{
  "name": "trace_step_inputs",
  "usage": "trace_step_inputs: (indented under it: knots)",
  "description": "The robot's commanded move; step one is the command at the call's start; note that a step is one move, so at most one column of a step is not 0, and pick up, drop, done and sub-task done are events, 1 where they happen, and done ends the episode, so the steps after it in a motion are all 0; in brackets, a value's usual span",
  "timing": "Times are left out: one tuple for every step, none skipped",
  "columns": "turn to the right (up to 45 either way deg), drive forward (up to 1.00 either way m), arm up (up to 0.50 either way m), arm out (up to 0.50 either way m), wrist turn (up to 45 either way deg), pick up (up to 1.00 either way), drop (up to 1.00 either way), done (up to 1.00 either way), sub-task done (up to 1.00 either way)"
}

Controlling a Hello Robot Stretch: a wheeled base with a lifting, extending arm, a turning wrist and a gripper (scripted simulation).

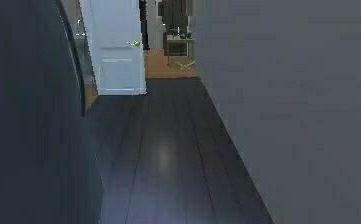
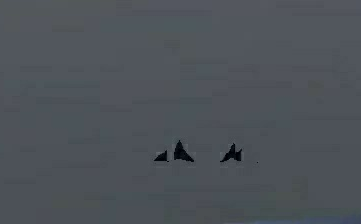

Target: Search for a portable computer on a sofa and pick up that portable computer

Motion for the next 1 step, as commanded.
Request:
trace_step_inputs:
  knots:
    - [0.0,1.0,0.0,0.0,0.0,0.0,0.0,0.0,0.0]
